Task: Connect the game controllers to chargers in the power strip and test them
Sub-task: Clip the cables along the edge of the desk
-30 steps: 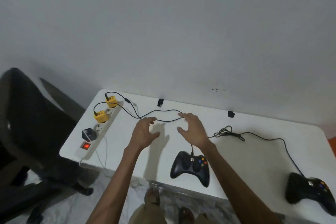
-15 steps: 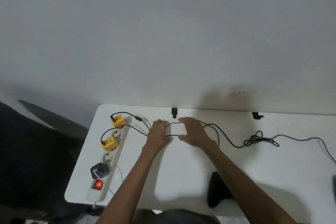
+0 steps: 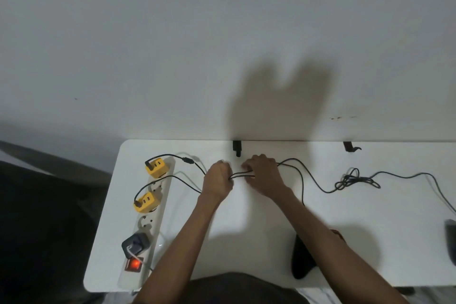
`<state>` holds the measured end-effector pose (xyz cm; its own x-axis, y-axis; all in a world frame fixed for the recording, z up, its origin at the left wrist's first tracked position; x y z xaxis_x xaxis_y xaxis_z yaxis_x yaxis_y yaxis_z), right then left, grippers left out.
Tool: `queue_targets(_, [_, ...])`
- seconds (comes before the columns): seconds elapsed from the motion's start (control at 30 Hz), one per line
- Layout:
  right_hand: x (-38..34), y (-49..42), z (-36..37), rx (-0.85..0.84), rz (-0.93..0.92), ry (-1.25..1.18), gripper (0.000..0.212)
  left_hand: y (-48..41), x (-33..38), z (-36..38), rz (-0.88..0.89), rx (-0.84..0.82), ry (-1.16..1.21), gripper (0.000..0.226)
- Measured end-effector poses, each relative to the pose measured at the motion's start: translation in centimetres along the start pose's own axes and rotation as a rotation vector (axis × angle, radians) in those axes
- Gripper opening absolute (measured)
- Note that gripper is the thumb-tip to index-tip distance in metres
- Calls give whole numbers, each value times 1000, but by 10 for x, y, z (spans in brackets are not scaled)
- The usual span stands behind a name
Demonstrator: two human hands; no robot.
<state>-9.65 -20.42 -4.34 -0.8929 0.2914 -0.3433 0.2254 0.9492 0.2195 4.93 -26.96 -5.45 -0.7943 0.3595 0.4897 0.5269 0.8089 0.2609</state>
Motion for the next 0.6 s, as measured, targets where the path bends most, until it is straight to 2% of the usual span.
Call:
queue_targets(0.07, [0, 3, 2, 34, -15, 31, 15, 4, -1, 1, -9, 11, 17, 10])
queue_targets(0.17, [2, 9, 2, 36, -28, 6, 10, 10, -3, 0, 16, 25, 52, 15])
queue_targets(0.37, [6, 10, -21, 133, -33, -290, 2, 13, -1, -16, 106, 157, 62, 17])
queue_targets(0.6, [5, -22, -53, 341, -65, -428, 12, -11, 15, -50, 122, 310, 76, 16])
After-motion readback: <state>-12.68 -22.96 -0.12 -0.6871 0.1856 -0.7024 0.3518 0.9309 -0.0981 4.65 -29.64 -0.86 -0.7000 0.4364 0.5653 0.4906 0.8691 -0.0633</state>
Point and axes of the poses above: each hand's wrist, its own y-axis away from the middle knuckle, its own z-axis out of the palm, x = y × z, the point moved 1 cm from there along -y, towards the middle knuckle, and after that the axes turned 2 degrees about x, right-handed, at the moved point
